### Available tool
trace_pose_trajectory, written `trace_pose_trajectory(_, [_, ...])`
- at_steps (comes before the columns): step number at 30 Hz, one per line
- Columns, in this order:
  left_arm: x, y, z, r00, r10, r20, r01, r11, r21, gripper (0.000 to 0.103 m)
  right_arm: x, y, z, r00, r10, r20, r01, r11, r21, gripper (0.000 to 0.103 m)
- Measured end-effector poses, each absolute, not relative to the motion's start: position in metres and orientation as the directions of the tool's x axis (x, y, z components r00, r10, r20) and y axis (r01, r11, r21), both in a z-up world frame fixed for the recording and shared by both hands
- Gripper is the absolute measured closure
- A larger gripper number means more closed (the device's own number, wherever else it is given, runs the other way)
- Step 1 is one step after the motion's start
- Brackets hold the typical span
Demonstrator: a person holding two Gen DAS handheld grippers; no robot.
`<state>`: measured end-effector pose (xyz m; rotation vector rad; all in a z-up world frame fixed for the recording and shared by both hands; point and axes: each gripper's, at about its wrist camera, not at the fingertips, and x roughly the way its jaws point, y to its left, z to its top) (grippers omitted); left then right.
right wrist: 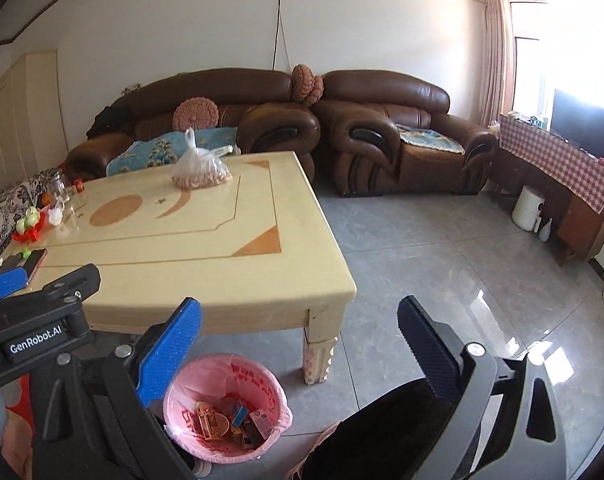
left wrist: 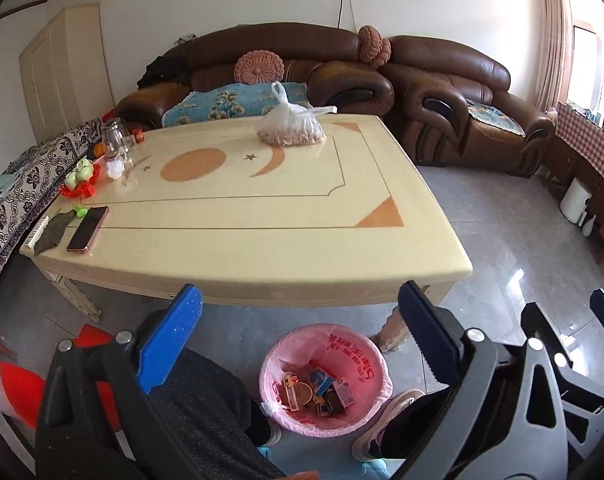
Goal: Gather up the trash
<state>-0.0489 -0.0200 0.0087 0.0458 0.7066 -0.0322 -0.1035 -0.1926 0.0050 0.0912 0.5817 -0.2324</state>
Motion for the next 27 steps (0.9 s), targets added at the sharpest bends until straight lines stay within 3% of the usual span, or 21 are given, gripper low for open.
trace_pose_trajectory(11, [-0.081,-0.019,0.044,0.831,0.022,-0.556,0.0,0.999,0.039,0.006,-0.143,-0.183,0.058,0.879,-0.17,-0.445,0.213,0.976,0.047,0.007])
trace_pose_trajectory(27, [-0.086,-0.019,0.052,0.836,0.032,-0.547,-0.009,0.999,0.044,0.006,-0.15,-0.179,0.071,0.891,-0.142,-0.432,0.188,0.98,0.066,0.007])
